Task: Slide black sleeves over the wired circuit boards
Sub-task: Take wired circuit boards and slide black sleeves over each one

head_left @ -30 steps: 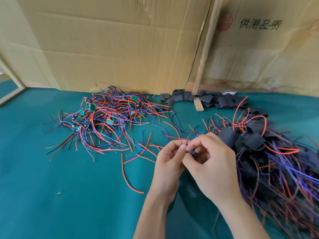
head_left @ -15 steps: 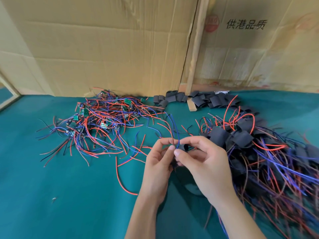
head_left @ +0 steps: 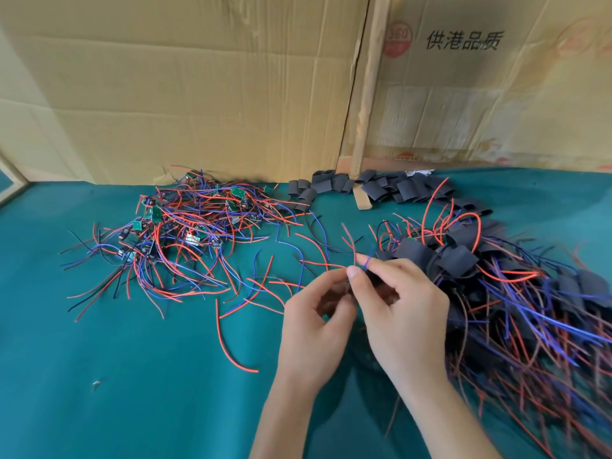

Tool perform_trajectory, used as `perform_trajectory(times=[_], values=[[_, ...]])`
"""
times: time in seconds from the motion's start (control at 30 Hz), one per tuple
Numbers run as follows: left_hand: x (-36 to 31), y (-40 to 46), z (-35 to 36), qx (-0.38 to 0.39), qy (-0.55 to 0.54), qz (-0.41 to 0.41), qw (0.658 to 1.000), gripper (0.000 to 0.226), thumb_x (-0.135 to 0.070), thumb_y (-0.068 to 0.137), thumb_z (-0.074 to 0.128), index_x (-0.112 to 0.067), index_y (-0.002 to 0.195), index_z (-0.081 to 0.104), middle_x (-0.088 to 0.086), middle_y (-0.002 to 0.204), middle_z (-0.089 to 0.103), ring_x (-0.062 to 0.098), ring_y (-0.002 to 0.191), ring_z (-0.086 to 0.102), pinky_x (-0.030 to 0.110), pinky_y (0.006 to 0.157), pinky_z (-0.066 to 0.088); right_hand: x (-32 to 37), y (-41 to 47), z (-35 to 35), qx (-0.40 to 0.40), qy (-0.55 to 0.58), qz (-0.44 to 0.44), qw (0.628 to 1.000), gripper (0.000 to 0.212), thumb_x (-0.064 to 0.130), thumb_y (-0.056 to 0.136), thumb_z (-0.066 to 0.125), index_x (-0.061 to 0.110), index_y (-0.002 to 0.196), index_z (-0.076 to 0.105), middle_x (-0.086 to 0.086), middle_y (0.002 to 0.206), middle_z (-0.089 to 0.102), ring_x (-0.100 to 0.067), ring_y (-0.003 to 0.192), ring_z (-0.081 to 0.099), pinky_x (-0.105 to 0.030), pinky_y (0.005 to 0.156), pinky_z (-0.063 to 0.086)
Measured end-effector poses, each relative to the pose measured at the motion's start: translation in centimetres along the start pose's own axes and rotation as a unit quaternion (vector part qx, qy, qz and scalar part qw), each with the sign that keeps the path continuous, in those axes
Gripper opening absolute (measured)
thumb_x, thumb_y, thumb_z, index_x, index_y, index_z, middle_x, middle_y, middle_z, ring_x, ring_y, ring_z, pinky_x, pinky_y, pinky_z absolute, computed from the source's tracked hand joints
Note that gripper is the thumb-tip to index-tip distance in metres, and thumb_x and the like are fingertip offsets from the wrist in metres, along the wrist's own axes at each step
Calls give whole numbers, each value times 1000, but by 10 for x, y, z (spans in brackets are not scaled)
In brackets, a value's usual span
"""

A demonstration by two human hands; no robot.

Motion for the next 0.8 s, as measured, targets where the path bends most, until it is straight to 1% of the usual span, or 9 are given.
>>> perform_trajectory(times=[0.13, 0.27, 0.33, 0.4, 0.47, 0.57, 0.63, 0.73, 0.8], values=[[1, -1, 2, -35, 100, 32, 994, 22, -14, 96, 61, -30, 107, 72, -10, 94, 75, 15, 89, 71, 25, 76, 55, 1, 1, 1, 20, 1, -23, 1000, 23, 27, 91, 66, 14, 102, 81, -1, 81, 68, -18, 72, 66, -31, 72, 49], [2, -1, -5, -57, 89, 5, 994, 14, -32, 91, 65, -39, 100, 73, -9, 87, 74, 11, 75, 67, 27, 66, 51, -2, 1, 1, 44, 40, 6, 998, 25, 32, 89, 66, 17, 104, 81, 4, 84, 69, -11, 74, 67, -31, 72, 53], [1, 0, -7, -56, 79, -2, 995, 12, -36, 90, 66, -40, 99, 74, -9, 85, 73, 8, 71, 63, 27, 65, 48, -4, 1, 2, 43, 65, 25, 997, 16, 28, 90, 71, 19, 99, 81, 8, 87, 70, -10, 77, 68, -29, 74, 54], [1, 0, -7, -58, 89, 0, 994, 16, -30, 92, 66, -40, 102, 74, -13, 82, 69, 9, 74, 63, 27, 68, 49, -6, 3, -1, 15, 83, 33, 996, 7, 20, 90, 74, 25, 92, 79, 10, 87, 71, -9, 75, 68, -23, 72, 53], [2, 0, -7, -70, 88, -2, 994, 20, -19, 95, 64, -35, 102, 74, -17, 79, 65, 10, 74, 62, 24, 68, 48, -10, 6, -7, -33, 92, 40, 994, 12, 20, 90, 73, 31, 86, 76, 9, 85, 71, -10, 72, 68, -22, 71, 52], [3, 0, -9, -100, 43, -28, 994, 22, -3, 99, 59, -18, 101, 74, -5, 74, 67, 14, 68, 66, 22, 66, 52, -13, 11, -12, -65, 125, 61, 988, 22, 15, 92, 73, 36, 86, 73, 8, 89, 72, -12, 74, 71, -28, 73, 55], [5, 1, -10, -111, 9, -51, 992, 23, 1, 99, 54, -11, 101, 74, -1, 73, 67, 14, 65, 67, 21, 66, 54, -12, 11, -12, -62, 129, 59, 988, 27, 10, 94, 71, 36, 89, 72, 9, 93, 73, -10, 80, 71, -23, 75, 54], [4, 1, -11, -134, -11, -67, 989, 23, -5, 96, 55, -14, 98, 76, -4, 63, 58, 12, 56, 55, 15, 56, 45, -9, 9, -10, -49, 138, 44, 988, 21, 7, 94, 70, 27, 93, 75, 11, 95, 73, -8, 86, 70, -15, 77, 51], [4, 1, -13, -151, -48, -77, 984, 25, -17, 88, 54, -20, 92, 79, -3, 59, 49, 12, 54, 44, 15, 50, 40, -11, 8, -9, -40, 169, 53, 983, 18, 5, 94, 70, 23, 94, 76, 9, 98, 74, -10, 89, 71, -19, 79, 54]])
Point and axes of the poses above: each hand's wrist, its own y-axis towards the middle knuckle, its own z-axis out of the palm, x = y × z, the point moved 2 cm from there along y, towards the middle knuckle
